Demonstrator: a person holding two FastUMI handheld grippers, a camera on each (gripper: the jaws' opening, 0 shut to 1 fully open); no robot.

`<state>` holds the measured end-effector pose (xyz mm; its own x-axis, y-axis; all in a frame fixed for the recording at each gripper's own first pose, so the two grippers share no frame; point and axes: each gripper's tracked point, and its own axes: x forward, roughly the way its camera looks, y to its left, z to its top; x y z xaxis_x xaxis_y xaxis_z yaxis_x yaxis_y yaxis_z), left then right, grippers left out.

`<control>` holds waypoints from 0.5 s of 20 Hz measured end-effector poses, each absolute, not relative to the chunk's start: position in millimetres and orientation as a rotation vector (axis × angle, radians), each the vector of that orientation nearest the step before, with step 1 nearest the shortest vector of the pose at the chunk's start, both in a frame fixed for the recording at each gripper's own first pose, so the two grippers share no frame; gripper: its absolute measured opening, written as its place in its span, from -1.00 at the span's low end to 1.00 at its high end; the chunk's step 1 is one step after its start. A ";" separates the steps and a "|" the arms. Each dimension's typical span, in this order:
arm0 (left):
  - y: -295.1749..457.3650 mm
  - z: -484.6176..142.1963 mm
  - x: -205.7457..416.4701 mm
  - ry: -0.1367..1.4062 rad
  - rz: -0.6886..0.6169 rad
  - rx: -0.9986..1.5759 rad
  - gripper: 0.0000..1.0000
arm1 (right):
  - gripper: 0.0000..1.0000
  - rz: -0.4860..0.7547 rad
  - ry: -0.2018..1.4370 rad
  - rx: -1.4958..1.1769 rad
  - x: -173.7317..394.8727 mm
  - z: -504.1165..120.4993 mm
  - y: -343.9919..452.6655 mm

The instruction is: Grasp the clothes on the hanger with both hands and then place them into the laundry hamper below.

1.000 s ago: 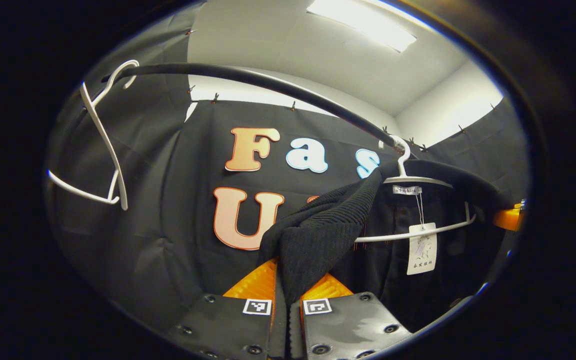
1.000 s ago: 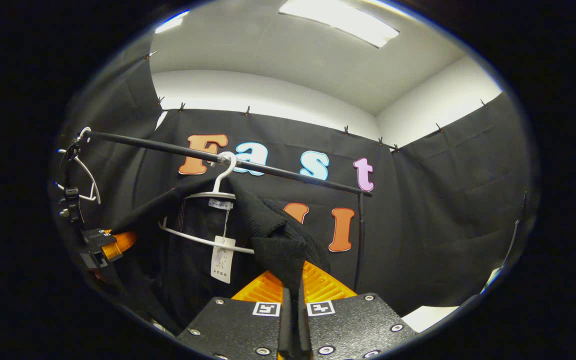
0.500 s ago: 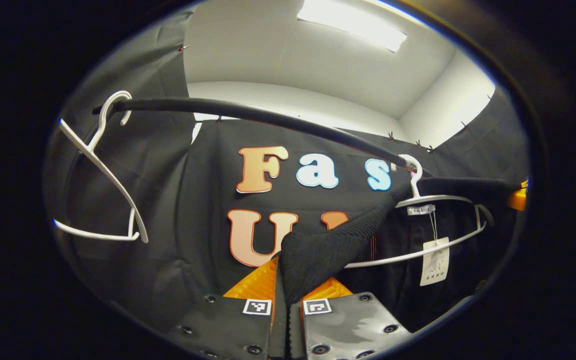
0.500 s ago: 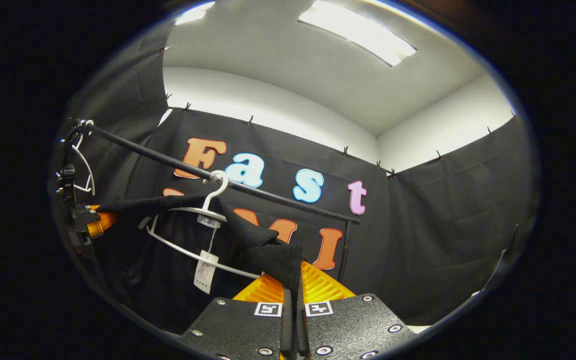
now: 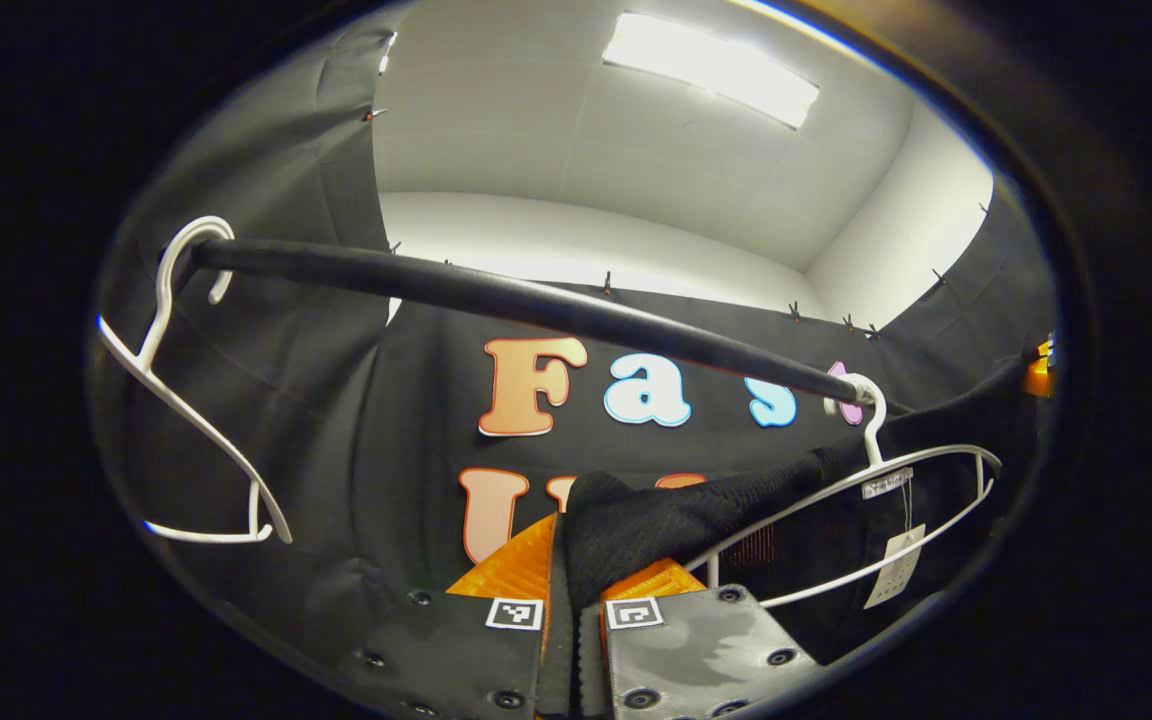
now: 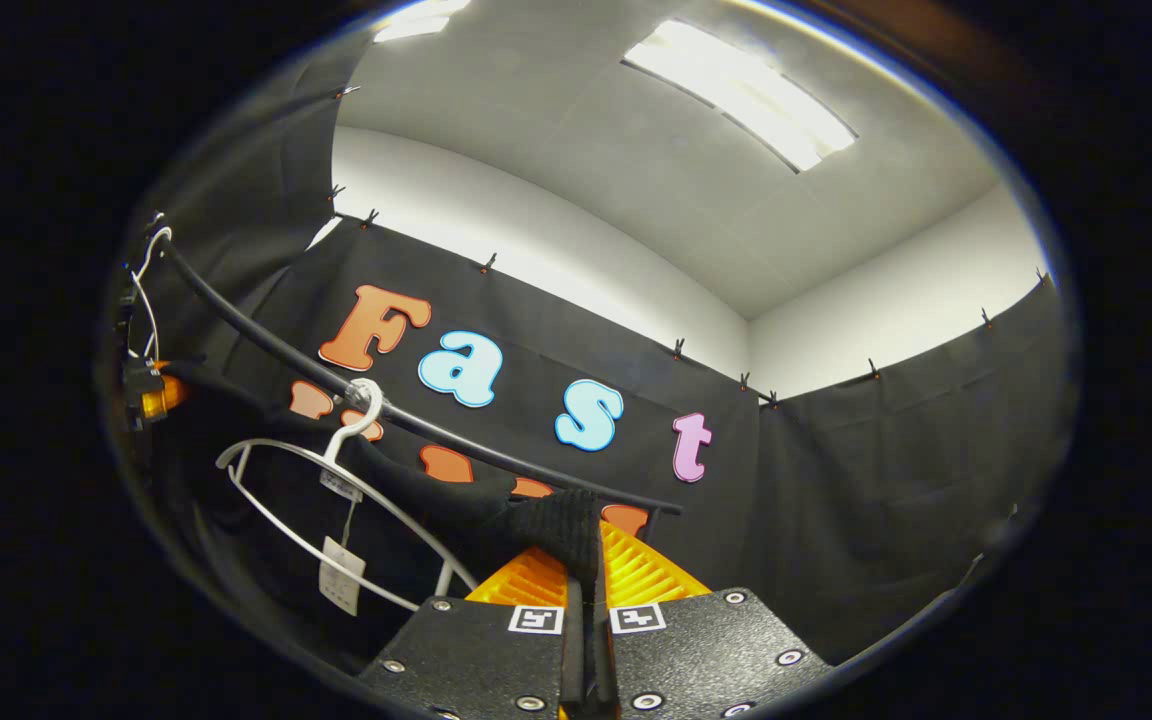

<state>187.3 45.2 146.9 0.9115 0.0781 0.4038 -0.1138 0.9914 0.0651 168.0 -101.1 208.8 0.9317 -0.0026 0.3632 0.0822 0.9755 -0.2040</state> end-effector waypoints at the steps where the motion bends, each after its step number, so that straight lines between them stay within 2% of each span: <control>1: 46.7 149.0 189.5 -0.432 0.117 0.100 -0.82 | -0.94 -0.048 -0.375 -0.247 175.7 208.6 -105.7; 4: 40.7 145.9 199.5 -0.451 0.125 0.140 -0.82 | -0.95 -0.060 -0.349 -0.291 201.1 194.8 -121.6; 10: 44.5 120.5 237.0 -0.395 0.144 0.165 -0.82 | -0.94 -0.020 -0.216 -0.174 245.8 141.6 -126.3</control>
<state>237.0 44.5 120.5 0.9129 0.1076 0.3938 -0.1716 0.9764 0.1309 245.8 -126.3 141.6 0.9766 -0.0014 0.2149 0.0388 0.9847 -0.1700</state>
